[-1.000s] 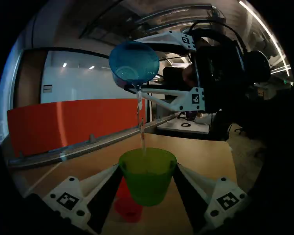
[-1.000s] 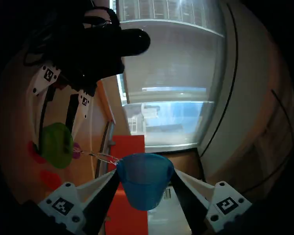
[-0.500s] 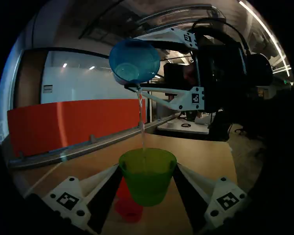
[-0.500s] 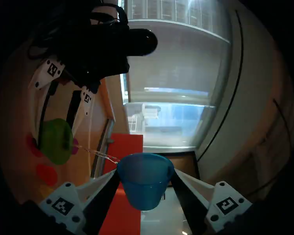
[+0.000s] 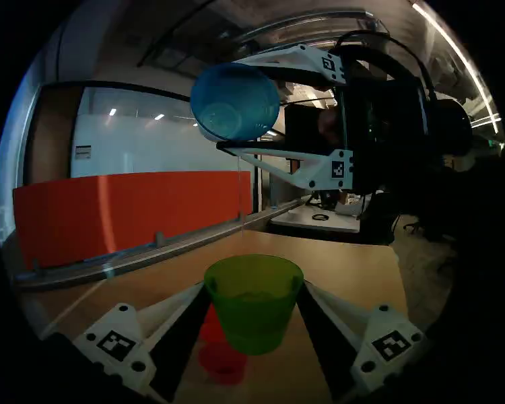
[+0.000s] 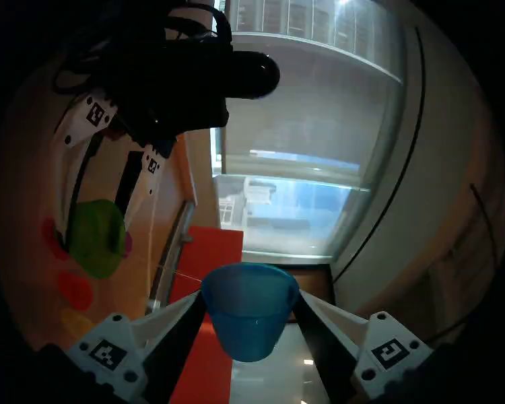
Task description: Pour water
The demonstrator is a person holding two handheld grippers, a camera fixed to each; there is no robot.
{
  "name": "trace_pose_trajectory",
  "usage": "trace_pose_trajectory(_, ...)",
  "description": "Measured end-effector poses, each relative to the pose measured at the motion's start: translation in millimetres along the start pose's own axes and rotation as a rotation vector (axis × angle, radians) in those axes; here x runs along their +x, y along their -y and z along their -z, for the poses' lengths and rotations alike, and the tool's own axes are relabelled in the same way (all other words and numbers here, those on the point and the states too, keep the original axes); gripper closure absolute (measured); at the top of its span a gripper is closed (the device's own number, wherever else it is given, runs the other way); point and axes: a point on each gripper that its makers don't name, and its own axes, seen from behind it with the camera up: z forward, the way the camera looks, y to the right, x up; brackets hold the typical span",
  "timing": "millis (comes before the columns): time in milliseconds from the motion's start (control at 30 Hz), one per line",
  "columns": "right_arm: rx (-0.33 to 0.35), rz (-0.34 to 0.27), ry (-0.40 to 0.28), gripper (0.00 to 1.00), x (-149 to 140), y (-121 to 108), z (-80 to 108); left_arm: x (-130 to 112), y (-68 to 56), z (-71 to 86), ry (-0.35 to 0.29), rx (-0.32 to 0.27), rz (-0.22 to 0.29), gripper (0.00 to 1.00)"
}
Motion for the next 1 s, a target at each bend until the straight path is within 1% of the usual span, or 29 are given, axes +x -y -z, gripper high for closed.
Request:
trace_pose_trajectory(367, -0.006, 0.013, 0.002, 0.10, 0, 1, 1.1, 0, 0.0, -1.7, 0.001, 0.001, -0.002, 0.14)
trace_pose_trajectory(467, -0.008, -0.013, 0.001, 0.10, 1, 2, 0.8, 0, -0.2, -2.2, 0.001, 0.000, -0.003, 0.14)
trace_pose_trajectory(567, -0.011, -0.082, -0.001, 0.10, 0, 3, 0.9, 1, -0.2, -2.7, 0.002, 0.000, -0.003, 0.14)
trace_pose_trajectory(667, -0.012, -0.184, -0.004, 0.10, 0, 5, 1.9, 1, 0.3, -2.2, 0.003, 0.002, -0.004, 0.15)
trace_pose_trajectory(767, -0.009, -0.308, -0.004, 0.10, -1, 9, 3.8, 1, 1.1, -1.3, 0.003, 0.007, -0.005, 0.14)
trace_pose_trajectory(900, -0.011, -0.490, -0.008, 0.10, -2, 14, 7.7, 0, 2.5, 0.0, 0.005, 0.011, -0.004, 0.14)
trace_pose_trajectory(1000, -0.009, -0.598, -0.007, 0.10, -4, 19, 10.4, 0, 4.2, 0.9, 0.009, 0.017, -0.007, 0.15)
